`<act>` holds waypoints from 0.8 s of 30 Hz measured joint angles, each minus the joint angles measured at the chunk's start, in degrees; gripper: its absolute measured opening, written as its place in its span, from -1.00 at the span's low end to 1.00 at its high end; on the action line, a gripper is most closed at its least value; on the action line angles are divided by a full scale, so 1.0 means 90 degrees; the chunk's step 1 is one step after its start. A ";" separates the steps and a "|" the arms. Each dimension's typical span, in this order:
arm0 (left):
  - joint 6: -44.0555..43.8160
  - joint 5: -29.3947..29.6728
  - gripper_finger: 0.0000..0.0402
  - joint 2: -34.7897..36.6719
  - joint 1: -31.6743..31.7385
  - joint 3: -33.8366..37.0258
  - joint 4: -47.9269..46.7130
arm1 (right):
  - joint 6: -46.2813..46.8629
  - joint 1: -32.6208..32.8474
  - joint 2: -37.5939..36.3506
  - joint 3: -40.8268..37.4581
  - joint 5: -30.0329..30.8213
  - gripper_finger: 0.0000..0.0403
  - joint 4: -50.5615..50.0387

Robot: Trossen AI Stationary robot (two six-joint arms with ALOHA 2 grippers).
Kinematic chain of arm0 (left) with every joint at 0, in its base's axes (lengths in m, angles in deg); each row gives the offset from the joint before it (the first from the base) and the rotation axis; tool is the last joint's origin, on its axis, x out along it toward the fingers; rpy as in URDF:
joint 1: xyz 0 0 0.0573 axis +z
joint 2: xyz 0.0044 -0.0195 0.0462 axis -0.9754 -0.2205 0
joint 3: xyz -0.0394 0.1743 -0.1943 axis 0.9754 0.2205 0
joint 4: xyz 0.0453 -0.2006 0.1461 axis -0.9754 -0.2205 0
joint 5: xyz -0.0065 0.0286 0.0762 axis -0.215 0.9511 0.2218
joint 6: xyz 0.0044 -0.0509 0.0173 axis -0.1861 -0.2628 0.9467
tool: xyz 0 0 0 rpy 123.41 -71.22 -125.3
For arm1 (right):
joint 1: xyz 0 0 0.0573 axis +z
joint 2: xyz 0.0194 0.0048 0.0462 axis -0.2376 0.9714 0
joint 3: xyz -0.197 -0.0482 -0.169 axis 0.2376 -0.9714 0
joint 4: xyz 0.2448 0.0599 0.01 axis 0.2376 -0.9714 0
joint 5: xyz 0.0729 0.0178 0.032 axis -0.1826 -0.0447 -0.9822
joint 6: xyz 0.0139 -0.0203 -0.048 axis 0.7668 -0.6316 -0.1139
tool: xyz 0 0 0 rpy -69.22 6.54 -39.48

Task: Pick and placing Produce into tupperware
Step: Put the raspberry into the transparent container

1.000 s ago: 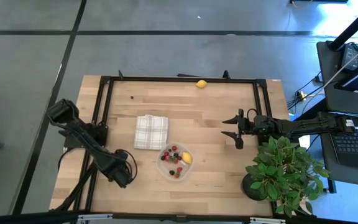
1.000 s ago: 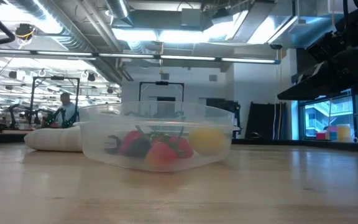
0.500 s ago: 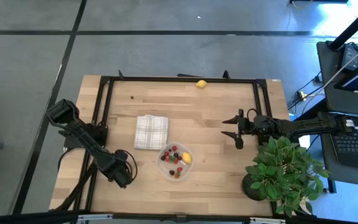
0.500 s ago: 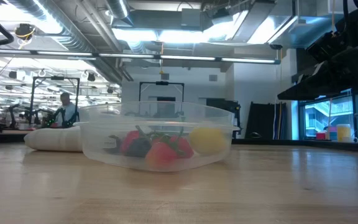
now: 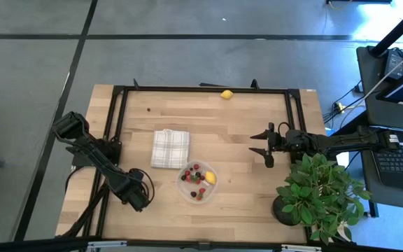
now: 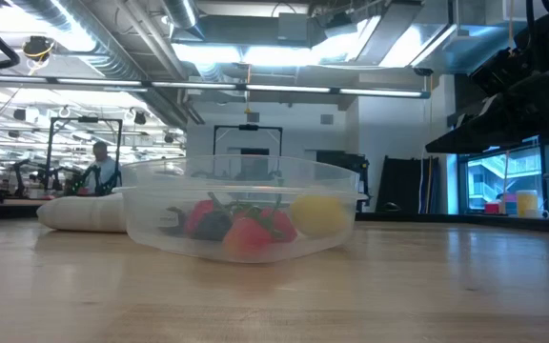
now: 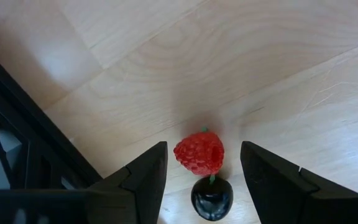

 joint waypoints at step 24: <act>-0.0200 -0.0126 -0.03 0.0040 0.0004 0.0355 0.0503 | 0.0012 0.0001 0.0001 0.0000 0.0001 0.20 -0.0009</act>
